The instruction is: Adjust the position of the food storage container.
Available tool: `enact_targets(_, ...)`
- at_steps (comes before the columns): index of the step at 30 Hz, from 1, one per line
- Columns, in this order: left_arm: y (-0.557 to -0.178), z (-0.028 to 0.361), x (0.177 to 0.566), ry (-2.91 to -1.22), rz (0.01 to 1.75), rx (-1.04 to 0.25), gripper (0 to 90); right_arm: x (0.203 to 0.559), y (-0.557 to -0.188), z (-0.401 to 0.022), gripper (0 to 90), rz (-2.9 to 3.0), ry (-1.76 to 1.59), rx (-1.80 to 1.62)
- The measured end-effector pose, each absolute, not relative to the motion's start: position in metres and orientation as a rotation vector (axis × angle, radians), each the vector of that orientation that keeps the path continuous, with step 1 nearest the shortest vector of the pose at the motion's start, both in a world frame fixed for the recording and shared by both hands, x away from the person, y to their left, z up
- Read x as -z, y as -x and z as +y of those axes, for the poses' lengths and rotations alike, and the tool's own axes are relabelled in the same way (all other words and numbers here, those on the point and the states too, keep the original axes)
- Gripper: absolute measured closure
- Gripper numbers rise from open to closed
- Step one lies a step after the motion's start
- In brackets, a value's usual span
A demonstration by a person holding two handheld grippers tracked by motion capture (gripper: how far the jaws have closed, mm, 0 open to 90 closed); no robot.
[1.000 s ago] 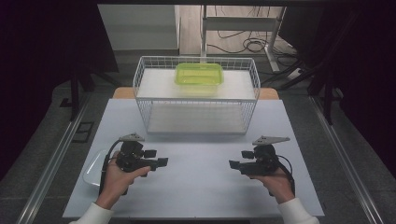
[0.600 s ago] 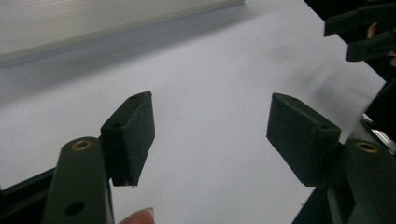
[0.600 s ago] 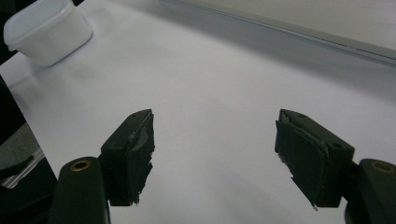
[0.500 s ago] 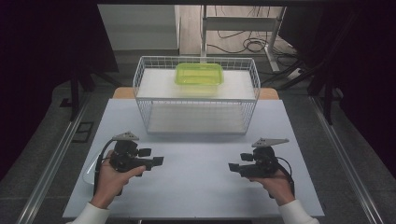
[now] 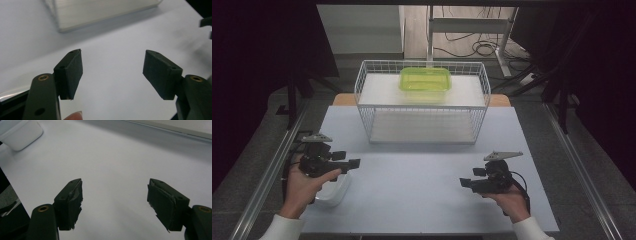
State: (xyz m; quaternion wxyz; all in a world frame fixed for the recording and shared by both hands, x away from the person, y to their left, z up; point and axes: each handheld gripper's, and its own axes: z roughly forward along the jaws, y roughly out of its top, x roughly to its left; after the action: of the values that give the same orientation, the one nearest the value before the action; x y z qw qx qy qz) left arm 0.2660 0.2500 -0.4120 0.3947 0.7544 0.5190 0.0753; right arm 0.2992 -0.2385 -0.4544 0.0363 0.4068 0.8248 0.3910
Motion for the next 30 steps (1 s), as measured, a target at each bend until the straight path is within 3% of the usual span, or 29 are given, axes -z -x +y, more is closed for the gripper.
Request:
enact_targets(2,-0.267,0.261,0.415,-1.91,1.346,-0.209,33.1,0.454,-0.299,-0.238,28.2,2.536,-1.251,-1.198)
enact_targets(7,-0.267,0.281,0.422,-1.899,1.411,-0.221,46.9,0.454,-0.301,-0.235,28.2,2.546,-1.248,-1.199)
enact_targets(15,-0.266,0.306,0.423,-1.898,1.479,-0.251,53.5,0.455,-0.296,-0.237,28.2,2.561,-1.217,-1.176)
enact_targets(30,-0.273,0.34,0.449,-1.932,1.612,-0.221,85.2,0.455,-0.299,-0.24,28.2,2.553,-1.239,-1.162)
